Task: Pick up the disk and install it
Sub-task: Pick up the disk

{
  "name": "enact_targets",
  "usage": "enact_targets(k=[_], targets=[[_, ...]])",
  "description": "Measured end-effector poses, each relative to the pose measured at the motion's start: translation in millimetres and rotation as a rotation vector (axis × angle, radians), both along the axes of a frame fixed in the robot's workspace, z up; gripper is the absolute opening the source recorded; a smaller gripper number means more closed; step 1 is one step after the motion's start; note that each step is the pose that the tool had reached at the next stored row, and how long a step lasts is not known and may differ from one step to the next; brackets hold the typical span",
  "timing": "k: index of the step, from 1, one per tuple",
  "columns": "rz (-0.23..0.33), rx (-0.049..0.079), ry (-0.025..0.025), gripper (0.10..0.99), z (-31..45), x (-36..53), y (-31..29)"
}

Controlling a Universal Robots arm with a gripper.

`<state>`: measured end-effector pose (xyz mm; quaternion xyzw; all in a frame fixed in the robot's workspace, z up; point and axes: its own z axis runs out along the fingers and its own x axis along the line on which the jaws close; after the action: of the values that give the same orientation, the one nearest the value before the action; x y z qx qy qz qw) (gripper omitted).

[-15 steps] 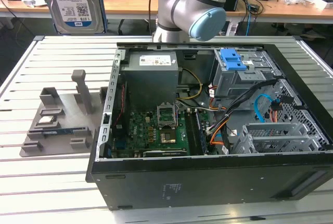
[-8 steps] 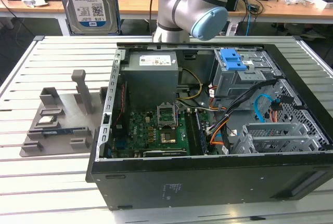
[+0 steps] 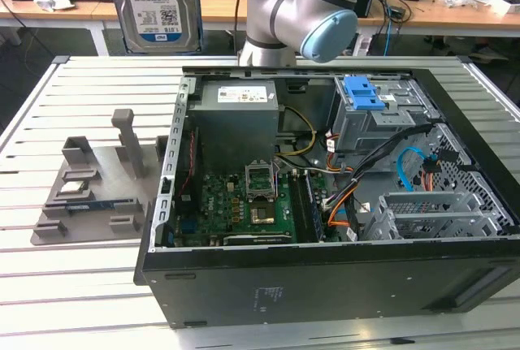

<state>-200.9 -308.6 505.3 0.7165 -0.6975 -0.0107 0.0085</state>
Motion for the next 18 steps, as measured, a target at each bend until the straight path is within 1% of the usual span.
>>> enact_targets(k=[2, 5, 10, 11, 12, 13, 17, 18], targets=[[0.000, 0.000, 0.0001, 0.365, 0.0, 13.4, 0.0], [0.000, 0.000, 0.0000, 0.365, -0.1, 22.2, 0.0], [0.000, 0.000, 0.0002, 0.365, 0.0, 44.5, 0.0], [0.000, 0.000, 0.0002, 0.365, 0.0, 52.4, 0.0], [0.000, 0.000, 0.0002, 0.365, 0.0, 57.9, 0.0], [0.000, 0.000, 0.0002, 0.365, 0.0, 65.4, 0.0], [0.000, 0.000, 0.0004, 0.365, 0.0, 86.3, 0.0], [0.000, 0.000, 0.0004, 0.365, 0.0, 94.1, 0.0]])
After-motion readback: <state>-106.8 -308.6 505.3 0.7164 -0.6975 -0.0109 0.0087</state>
